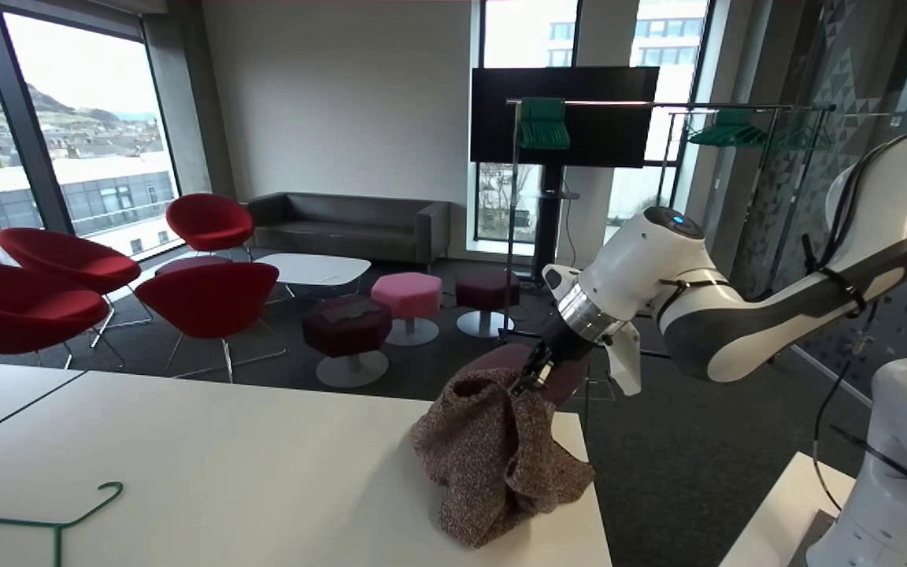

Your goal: Hang the jersey on the back of the chair

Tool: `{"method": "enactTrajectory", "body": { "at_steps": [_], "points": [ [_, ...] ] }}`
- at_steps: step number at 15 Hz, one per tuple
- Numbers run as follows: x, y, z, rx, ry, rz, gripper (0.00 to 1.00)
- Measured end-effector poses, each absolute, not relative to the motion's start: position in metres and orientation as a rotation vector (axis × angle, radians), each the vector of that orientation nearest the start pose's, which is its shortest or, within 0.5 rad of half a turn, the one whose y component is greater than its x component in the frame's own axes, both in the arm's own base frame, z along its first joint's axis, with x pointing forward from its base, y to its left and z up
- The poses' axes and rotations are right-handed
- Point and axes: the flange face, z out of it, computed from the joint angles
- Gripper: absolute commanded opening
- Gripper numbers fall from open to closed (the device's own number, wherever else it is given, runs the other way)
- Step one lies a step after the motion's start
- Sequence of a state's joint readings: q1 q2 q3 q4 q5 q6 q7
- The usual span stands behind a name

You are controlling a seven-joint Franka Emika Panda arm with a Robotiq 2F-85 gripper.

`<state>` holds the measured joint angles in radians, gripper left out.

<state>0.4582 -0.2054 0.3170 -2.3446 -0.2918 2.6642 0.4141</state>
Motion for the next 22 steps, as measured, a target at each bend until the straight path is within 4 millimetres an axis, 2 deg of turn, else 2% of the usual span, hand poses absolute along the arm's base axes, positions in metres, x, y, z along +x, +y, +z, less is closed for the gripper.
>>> {"method": "enactTrajectory", "body": {
  "at_steps": [2,4,7,9,12,15,18,19,22],
  "points": [
    [0.369,0.359,0.465,-2.852,-0.809,-0.843,0.03],
    [0.391,0.332,0.471,-2.896,-0.691,-0.843,0.03],
    [0.419,0.273,0.495,-3.004,-0.490,-0.851,0.03],
    [0.427,0.229,0.510,-3.112,-0.346,-0.798,0.03],
    [0.424,0.172,0.524,-3.258,-0.137,-0.660,0.03],
    [0.415,0.131,0.533,-3.332,0.064,-0.550,0.03],
    [0.403,0.101,0.555,-3.331,0.253,-0.565,0.03],
    [0.398,0.092,0.566,-3.319,0.297,-0.596,0.13],
    [0.382,0.087,0.589,-3.281,0.330,-0.688,0.13]
  ]
}}
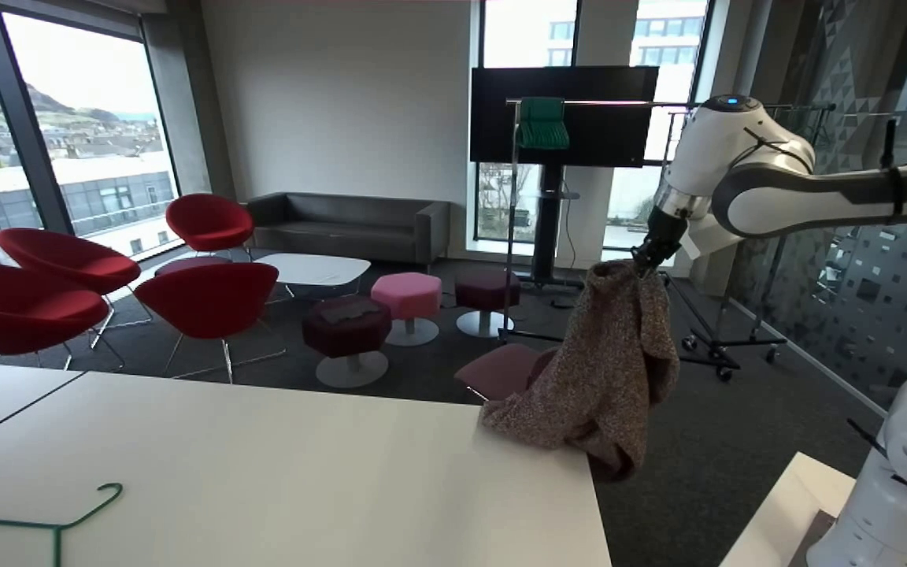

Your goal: Hang the jersey on the back of the chair

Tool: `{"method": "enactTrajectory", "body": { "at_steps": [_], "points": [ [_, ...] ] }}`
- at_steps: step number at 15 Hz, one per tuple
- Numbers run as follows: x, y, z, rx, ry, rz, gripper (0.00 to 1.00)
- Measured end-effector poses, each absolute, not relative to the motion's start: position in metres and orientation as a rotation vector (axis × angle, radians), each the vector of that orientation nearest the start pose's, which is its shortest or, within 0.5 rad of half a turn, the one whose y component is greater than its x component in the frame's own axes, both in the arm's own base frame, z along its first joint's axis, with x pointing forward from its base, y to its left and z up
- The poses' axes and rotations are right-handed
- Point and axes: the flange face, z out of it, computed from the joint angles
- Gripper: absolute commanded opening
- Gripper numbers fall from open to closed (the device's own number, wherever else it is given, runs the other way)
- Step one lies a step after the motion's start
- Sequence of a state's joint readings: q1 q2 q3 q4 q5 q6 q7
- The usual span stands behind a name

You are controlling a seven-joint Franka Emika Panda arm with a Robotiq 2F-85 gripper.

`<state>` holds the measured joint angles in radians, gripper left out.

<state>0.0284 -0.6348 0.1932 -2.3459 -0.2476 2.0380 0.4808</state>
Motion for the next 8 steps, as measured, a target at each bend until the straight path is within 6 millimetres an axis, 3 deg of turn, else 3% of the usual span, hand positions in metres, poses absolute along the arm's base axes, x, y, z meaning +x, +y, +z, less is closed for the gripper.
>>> {"method": "enactTrajectory", "body": {
  "at_steps": [2,3,8],
  "points": [
    [0.377,0.087,0.590,-3.280,0.331,-0.697,0.13],
    [0.377,0.087,0.589,-3.282,0.330,-0.694,0.03],
    [0.387,0.079,0.573,-3.299,0.359,-0.628,0.03]
  ]
}}
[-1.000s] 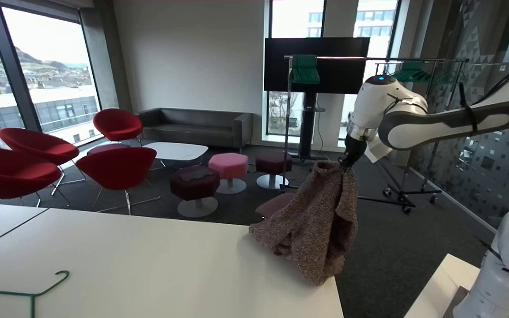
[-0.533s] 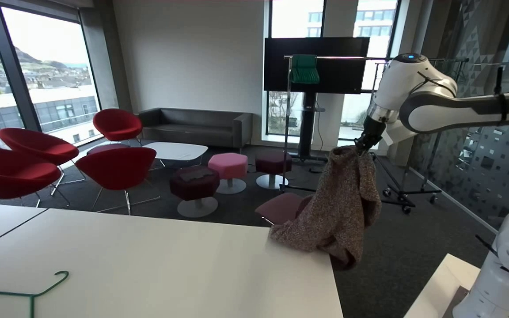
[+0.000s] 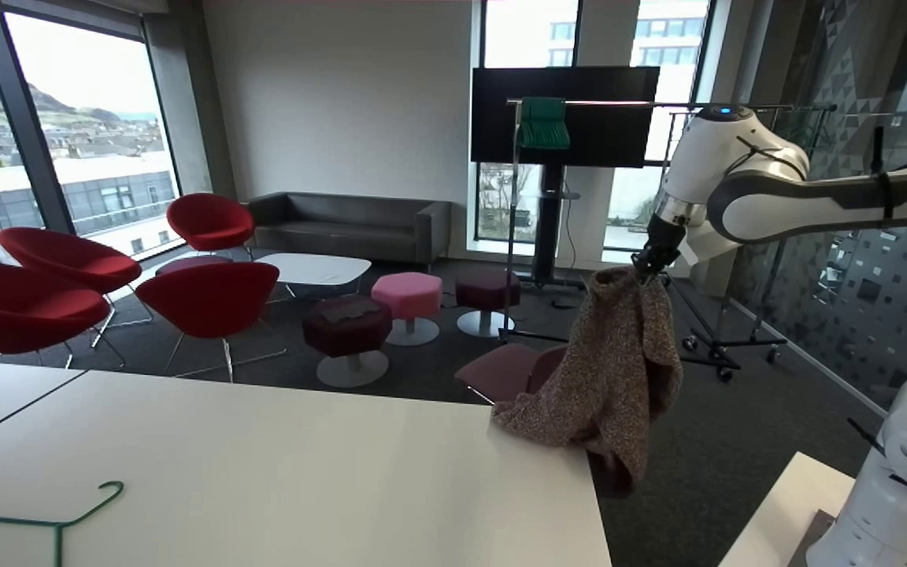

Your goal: Hang the jersey on the back of the chair

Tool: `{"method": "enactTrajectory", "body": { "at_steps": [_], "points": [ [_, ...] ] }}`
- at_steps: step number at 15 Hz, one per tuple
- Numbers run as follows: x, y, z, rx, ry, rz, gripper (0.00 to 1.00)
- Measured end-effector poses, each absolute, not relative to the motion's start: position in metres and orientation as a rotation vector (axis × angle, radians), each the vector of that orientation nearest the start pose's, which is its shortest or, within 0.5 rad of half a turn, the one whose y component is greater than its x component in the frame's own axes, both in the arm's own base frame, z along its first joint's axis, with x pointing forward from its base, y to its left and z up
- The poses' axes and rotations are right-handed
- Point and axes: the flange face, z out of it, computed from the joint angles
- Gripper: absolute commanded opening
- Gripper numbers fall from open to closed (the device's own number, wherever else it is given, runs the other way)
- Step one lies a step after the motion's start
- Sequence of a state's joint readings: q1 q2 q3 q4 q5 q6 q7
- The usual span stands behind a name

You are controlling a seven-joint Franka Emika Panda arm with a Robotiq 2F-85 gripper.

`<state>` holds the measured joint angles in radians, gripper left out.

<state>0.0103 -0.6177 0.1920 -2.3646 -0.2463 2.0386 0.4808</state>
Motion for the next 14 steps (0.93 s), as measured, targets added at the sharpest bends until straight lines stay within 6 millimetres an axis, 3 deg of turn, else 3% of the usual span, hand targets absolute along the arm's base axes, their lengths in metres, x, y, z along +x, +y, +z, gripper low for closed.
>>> {"method": "enactTrajectory", "body": {
  "at_steps": [2,6,10,14],
  "points": [
    [0.398,0.057,0.562,-3.303,0.436,-0.565,0.03],
    [0.418,-0.015,0.546,-3.277,0.683,-0.448,0.03],
    [0.431,-0.075,0.546,-3.266,0.878,-0.398,0.03],
    [0.430,-0.131,0.554,-3.281,1.075,-0.340,0.03]
  ]
}}
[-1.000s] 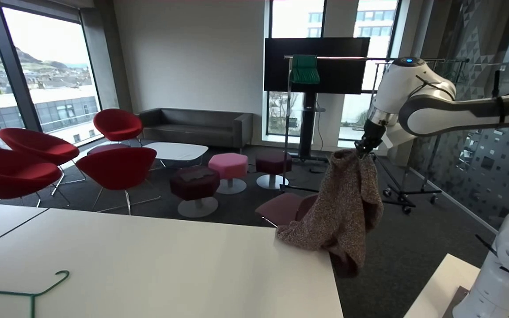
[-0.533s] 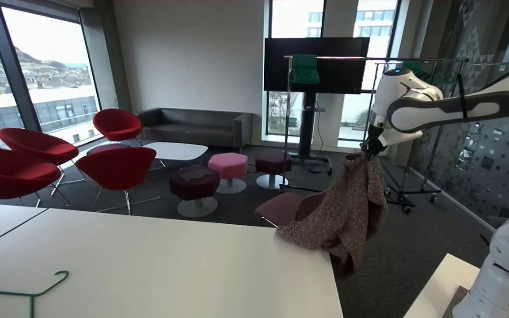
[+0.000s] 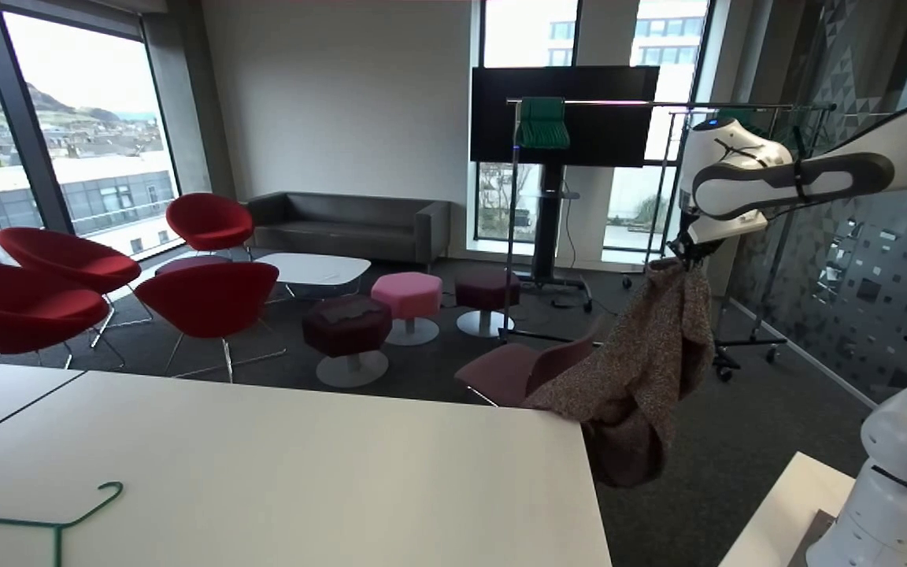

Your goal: Hang the jersey on the back of the chair

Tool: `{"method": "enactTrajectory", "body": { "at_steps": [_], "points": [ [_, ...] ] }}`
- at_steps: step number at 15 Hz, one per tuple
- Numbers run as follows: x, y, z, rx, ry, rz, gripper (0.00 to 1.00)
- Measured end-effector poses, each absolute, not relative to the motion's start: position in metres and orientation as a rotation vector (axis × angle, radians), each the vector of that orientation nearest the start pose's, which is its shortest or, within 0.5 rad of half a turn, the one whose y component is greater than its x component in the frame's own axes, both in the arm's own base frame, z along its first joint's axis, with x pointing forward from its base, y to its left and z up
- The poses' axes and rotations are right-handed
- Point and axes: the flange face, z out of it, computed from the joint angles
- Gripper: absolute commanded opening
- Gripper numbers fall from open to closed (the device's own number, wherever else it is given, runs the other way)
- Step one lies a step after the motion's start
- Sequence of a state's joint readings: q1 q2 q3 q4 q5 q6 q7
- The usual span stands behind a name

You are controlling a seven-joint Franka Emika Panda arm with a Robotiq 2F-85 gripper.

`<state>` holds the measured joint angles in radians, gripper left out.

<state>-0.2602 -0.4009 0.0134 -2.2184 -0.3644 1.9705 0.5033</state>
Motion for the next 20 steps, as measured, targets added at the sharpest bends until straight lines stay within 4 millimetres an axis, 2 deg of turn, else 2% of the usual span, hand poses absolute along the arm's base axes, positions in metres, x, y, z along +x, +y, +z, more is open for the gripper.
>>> {"method": "enactTrajectory", "body": {
  "at_steps": [4,6,8,10,16,20],
  "points": [
    [0.423,-0.180,0.562,-3.277,1.227,-0.293,0.03],
    [0.422,-0.195,0.566,-3.270,1.275,-0.276,0.03],
    [0.427,-0.201,0.571,-3.257,1.292,-0.278,0.03],
    [0.439,-0.198,0.578,-3.241,1.279,-0.293,0.03],
    [0.494,-0.165,0.600,-3.210,1.162,-0.360,0.03],
    [0.520,-0.155,0.597,-3.169,1.127,-0.349,0.03]
  ]
}}
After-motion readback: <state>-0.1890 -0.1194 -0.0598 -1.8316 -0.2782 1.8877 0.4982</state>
